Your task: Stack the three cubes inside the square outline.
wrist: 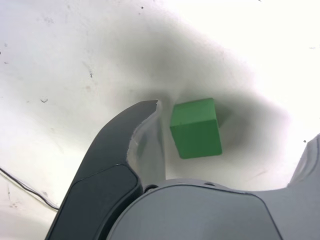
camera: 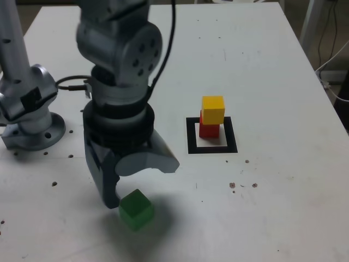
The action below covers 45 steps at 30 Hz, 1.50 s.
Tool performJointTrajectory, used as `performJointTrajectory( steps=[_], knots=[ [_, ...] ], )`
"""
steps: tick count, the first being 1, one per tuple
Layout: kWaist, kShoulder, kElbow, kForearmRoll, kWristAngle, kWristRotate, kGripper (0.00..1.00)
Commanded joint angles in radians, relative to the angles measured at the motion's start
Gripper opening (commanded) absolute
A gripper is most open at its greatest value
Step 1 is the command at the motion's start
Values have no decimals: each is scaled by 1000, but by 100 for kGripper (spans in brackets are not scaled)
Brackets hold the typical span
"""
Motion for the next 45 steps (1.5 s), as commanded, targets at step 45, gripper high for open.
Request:
performJointTrajectory(
  steps=[45],
  knots=[
    [8, 84, 150, -254, -44, -24, 66]
  ],
)
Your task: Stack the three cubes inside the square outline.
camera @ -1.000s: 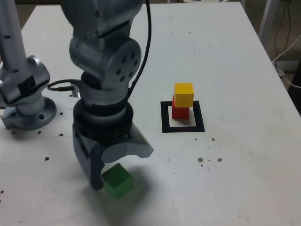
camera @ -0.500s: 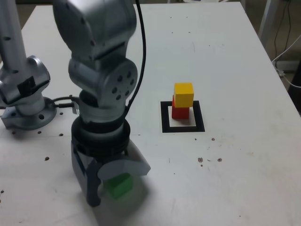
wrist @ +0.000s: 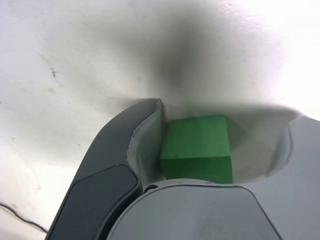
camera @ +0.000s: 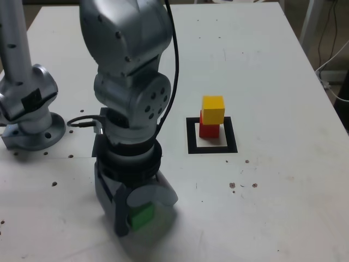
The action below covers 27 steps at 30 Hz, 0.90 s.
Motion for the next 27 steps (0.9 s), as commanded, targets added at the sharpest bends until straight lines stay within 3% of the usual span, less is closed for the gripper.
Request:
performJointTrajectory(
  steps=[1, 6, 13, 17, 22, 27],
  knots=[
    [2, 3, -5, 7, 2, 6, 65],
    [9, 4, -14, 17, -3, 24, 58],
    [14, 4, -26, 21, 13, 28, 26],
    [14, 3, -37, 34, 37, 27, 15],
    [14, -2, -68, 101, 75, 36, 10],
    [37, -21, -137, 251, 119, 135, 10]
  ],
)
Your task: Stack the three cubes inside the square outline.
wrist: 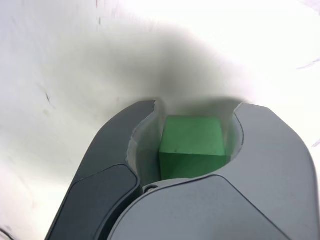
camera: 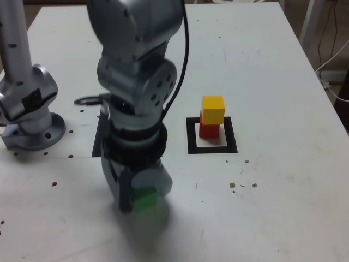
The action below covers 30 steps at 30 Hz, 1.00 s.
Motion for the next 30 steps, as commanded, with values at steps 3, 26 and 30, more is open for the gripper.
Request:
performJointTrajectory(
  steps=[3, 26, 30],
  knots=[
    [74, -39, -94, 189, 21, 204, 10],
    [550, -14, -484, 549, 163, 965, 11],
    [558, 16, -509, 512, 138, 973, 11]
  ],
)
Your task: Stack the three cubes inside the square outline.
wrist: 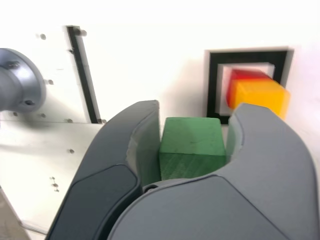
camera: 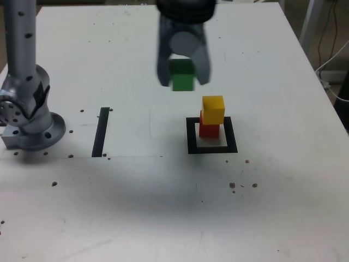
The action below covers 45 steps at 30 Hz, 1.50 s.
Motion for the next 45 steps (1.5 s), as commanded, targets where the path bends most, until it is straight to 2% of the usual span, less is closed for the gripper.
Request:
performJointTrajectory(
  steps=[1, 12, 26, 35, 45],
  knots=[
    [4, 18, -11, -8, -12, -4, 11],
    [25, 85, -56, -32, -70, -1, 11],
    [55, 108, -81, -55, -73, 6, 11],
    [65, 119, -25, -129, -77, 8, 13],
    [65, 125, -18, -145, -64, 8, 14]
  ],
)
